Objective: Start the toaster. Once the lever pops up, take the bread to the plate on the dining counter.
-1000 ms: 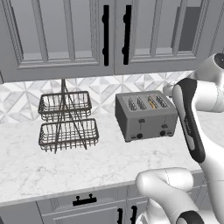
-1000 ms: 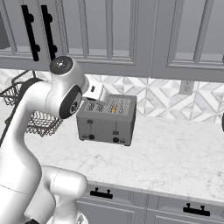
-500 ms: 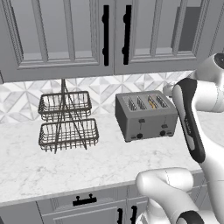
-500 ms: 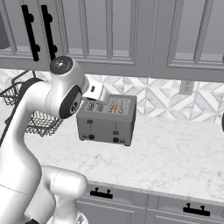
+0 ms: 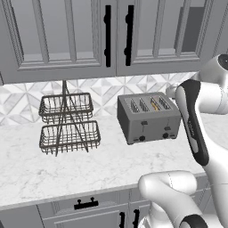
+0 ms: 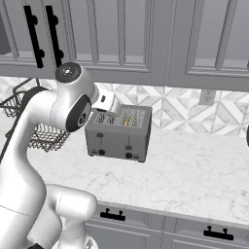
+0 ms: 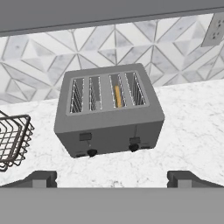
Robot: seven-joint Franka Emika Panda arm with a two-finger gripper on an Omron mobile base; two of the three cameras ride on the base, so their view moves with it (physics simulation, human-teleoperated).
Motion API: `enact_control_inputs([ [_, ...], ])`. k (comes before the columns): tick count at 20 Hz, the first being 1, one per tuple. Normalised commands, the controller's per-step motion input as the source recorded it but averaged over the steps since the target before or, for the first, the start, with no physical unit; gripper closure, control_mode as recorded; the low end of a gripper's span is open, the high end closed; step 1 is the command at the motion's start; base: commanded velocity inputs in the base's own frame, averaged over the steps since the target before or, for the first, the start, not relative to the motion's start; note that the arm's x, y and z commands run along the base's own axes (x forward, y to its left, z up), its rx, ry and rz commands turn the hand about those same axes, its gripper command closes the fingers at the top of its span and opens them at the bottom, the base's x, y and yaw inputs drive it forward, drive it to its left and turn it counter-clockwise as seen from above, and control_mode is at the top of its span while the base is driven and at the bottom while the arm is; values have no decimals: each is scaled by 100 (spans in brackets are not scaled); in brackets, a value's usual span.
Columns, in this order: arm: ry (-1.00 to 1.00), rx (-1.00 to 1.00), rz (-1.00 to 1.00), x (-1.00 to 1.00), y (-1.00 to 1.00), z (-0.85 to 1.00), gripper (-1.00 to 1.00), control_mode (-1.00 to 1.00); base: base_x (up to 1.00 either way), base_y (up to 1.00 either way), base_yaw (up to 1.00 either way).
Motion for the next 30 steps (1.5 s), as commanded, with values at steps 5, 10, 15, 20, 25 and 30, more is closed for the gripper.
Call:
enact_control_inputs([
  [5, 0, 0, 0, 0, 0, 0, -100, -100, 0, 0, 0],
  [10, 0, 0, 0, 0, 0, 0, -100, -100, 0, 0, 0],
  [15, 0, 0, 0, 0, 0, 0, -100, -100, 0, 0, 0],
  [20, 0, 0, 0, 0, 0, 0, -100, -100, 0, 0, 0],
  [25, 0, 0, 0, 0, 0, 0, -100, -100, 0, 0, 0],
  [30, 0, 0, 0, 0, 0, 0, -100, -100, 0, 0, 0],
])
